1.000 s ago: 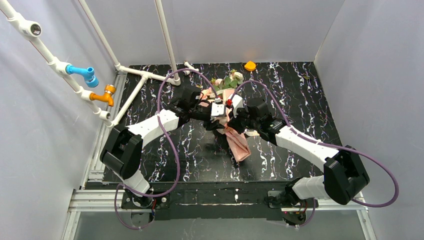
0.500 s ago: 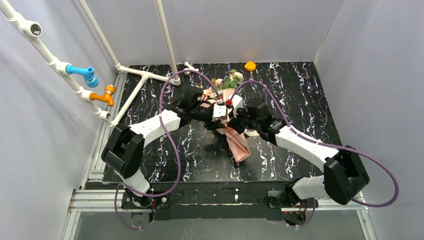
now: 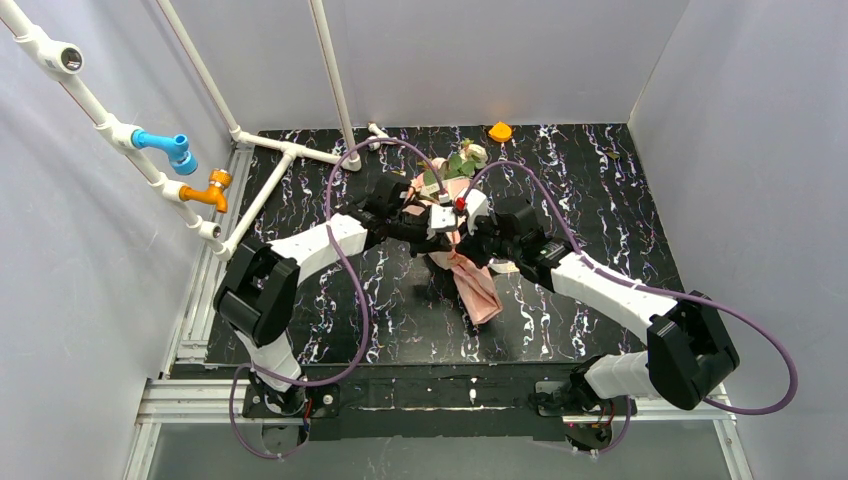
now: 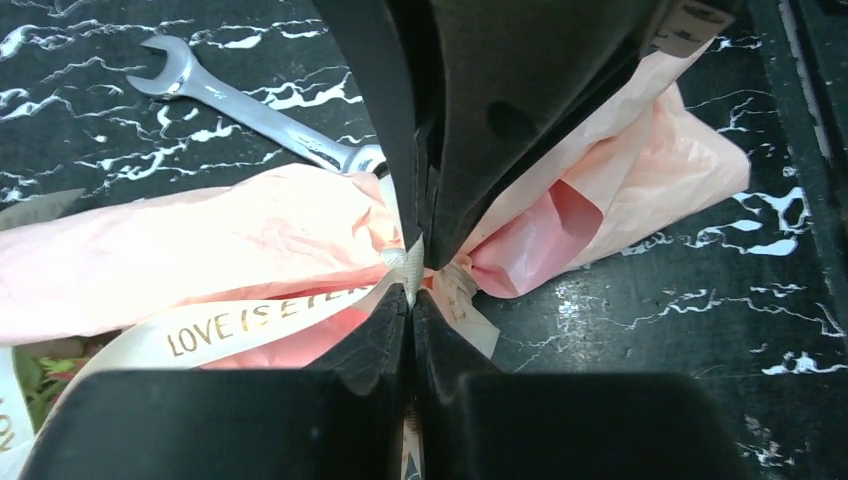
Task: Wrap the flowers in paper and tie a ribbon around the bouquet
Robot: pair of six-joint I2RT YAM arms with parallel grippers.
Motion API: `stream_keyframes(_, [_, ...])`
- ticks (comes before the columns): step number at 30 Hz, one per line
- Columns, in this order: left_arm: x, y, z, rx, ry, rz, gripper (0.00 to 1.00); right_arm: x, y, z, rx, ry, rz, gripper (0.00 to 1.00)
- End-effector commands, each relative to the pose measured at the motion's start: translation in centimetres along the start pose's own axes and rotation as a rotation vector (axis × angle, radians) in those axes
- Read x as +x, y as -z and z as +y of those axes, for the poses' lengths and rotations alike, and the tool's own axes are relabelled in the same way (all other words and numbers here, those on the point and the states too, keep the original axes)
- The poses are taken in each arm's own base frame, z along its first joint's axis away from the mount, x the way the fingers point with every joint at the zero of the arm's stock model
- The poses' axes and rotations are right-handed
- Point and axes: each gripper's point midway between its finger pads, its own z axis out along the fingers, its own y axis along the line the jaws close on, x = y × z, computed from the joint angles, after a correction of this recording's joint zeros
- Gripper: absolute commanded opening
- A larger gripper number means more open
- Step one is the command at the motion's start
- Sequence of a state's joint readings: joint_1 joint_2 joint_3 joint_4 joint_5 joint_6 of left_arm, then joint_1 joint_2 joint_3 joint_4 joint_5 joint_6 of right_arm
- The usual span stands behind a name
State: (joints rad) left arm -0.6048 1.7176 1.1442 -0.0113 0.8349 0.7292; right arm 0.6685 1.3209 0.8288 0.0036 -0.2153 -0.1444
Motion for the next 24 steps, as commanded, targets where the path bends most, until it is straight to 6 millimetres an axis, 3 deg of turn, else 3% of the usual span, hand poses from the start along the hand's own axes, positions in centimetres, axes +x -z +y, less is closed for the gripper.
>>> stream_keyframes(1, [-0.7, 0.0, -0.6, 0.057, 0.098, 0.028, 0.00, -2.2, 0.4, 0.9, -0.031, 0.056, -0.088, 0.01])
stream_keyframes(6, [-1.2, 0.2, -1.3, 0.118, 0.237, 0.064, 0.00, -1.7, 0.4, 0.6, -0.014, 0.036, -0.066, 0.01])
stream_keyframes(7, [-1.4, 0.3, -1.4, 0.120, 0.257, 0.064, 0.00, -1.7, 0.5, 0.5, -0.003, 0.029, -0.062, 0.07])
stream_keyframes(10, [-2.1, 0.5, -1.7, 0.129, 0.333, 0.058, 0.00, -1.7, 0.9, -0.2, 0.044, 0.002, -0.061, 0.47])
stream_keyframes(12, [-2.3, 0.6, -1.9, 0.137, 0.380, 0.060, 0.00, -1.8, 1.3, -0.5, 0.072, -0.017, -0.070, 0.60])
stream_keyframes(19, [-2.1, 0.2, -1.9, 0.160, 0.541, 0.106, 0.00, -2.3, 4.1, -1.1, 0.162, -0.052, -0.153, 0.62])
stream_keyframes(24, [-2.4, 0.0, -1.9, 0.201, 0.685, 0.108, 0.00, -1.1, 5.6, 0.5, 0.119, -0.046, -0.252, 0.61])
